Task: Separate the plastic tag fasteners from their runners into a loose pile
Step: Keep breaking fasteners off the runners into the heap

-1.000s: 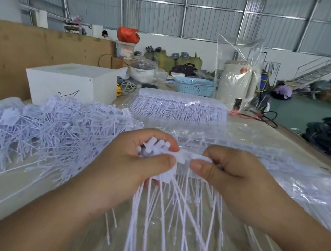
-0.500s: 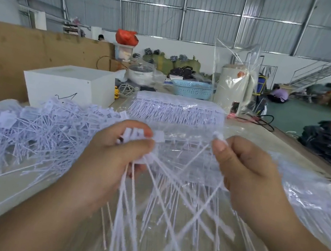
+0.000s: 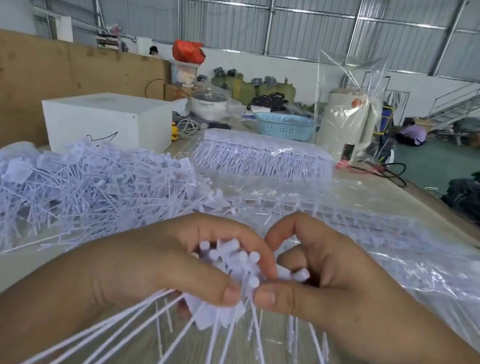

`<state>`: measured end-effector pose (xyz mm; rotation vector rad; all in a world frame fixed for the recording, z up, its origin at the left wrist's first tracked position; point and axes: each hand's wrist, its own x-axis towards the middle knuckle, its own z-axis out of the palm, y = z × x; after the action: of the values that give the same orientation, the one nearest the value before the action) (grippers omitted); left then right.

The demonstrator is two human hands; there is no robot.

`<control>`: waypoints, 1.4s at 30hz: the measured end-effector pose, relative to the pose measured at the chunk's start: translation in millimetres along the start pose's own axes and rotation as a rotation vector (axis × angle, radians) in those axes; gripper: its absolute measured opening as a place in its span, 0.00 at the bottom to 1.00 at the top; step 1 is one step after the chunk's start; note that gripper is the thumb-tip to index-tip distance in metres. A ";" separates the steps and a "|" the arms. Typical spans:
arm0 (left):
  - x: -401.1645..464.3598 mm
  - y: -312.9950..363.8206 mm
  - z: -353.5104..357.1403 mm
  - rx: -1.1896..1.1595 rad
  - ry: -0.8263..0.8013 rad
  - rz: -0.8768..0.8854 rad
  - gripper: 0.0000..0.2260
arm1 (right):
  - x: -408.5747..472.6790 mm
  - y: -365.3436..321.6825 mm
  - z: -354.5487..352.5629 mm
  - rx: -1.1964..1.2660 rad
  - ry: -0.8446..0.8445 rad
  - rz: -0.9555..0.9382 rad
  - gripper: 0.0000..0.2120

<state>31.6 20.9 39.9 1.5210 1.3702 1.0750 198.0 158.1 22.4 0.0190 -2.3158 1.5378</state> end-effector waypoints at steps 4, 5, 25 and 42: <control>-4.9 5.2 0.3 -0.011 -0.090 0.008 0.11 | -0.8 -3.0 1.9 0.025 -0.006 -0.006 0.14; -4.2 4.8 1.7 0.002 -0.070 0.010 0.11 | -0.9 -3.2 1.4 0.026 -0.005 -0.004 0.14; 4.1 -6.1 6.3 0.011 0.044 0.104 0.13 | -0.4 2.8 -5.2 -0.123 0.088 0.052 0.23; -4.5 -1.2 -6.1 0.059 -0.149 0.014 0.11 | -2.8 -1.2 -8.1 0.079 -0.052 0.008 0.14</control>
<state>25.3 16.7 40.4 1.6216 1.3001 0.9179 203.2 164.3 25.5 0.0705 -2.2955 1.6502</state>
